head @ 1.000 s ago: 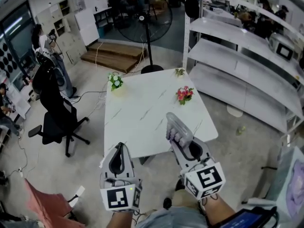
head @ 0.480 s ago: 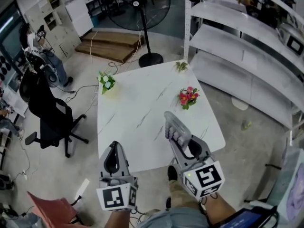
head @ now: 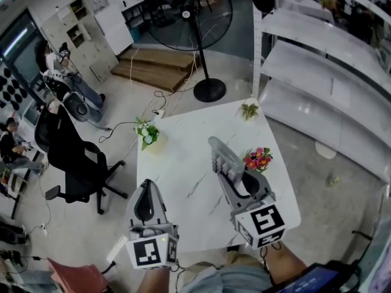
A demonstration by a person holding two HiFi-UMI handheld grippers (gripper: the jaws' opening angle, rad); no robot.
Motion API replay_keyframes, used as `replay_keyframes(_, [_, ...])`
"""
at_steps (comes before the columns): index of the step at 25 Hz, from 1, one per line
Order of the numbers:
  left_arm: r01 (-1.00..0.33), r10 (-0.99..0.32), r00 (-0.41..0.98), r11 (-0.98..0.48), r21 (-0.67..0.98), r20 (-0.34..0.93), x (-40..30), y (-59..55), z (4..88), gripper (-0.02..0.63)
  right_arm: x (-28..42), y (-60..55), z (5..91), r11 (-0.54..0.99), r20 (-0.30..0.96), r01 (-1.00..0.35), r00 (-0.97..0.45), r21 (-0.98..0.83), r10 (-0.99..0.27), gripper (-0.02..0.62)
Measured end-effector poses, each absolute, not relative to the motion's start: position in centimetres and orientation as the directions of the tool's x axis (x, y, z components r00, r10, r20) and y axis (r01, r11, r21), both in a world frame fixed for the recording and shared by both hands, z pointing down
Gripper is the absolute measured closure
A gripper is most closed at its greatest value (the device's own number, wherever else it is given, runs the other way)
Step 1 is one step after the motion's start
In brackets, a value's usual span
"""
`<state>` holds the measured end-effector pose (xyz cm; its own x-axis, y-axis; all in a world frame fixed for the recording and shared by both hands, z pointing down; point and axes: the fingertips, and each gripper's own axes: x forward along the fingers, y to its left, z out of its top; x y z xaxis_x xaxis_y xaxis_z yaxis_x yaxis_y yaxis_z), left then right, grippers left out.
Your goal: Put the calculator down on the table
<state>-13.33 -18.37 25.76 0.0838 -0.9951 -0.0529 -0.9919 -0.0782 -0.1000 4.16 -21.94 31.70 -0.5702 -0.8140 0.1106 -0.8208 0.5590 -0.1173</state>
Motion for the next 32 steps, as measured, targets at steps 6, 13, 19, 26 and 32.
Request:
replay_keyframes(6, [-0.993, -0.993, 0.024, -0.011, -0.116, -0.114, -15.0, -20.5, 23.0, 0.597, 2.9, -25.6, 28.0, 0.594, 0.032, -0.8, -0.598, -0.087, -0.801, 0.449])
replay_keyframes(13, [-0.994, -0.993, -0.019, 0.031, -0.104, -0.12, -17.0, -22.3, 24.3, 0.597, 0.6, -28.1, 28.9, 0.619, 0.054, -0.783, -0.622, -0.062, -0.781, 0.449])
replay_keyframes(19, [-0.997, -0.996, -0.025, 0.031, -0.074, -0.084, -19.1, -24.0, 26.6, 0.597, -2.0, -29.7, 32.7, 0.63, 0.146, -0.773, -0.634, -0.079, -0.759, 0.449])
replay_keyframes(26, [-0.997, -0.999, -0.034, 0.032, -0.064, 0.039, -21.5, -25.3, 31.8, 0.597, -4.7, -30.7, 39.5, 0.629, 0.273, -0.768, -0.634, -0.12, -0.723, 0.449])
replay_keyframes(32, [-0.998, -0.993, -0.024, 0.018, -0.055, 0.116, -22.7, -26.0, 35.1, 0.597, -6.3, -30.4, 45.1, 0.614, 0.388, -0.77, -0.627, -0.173, -0.676, 0.448])
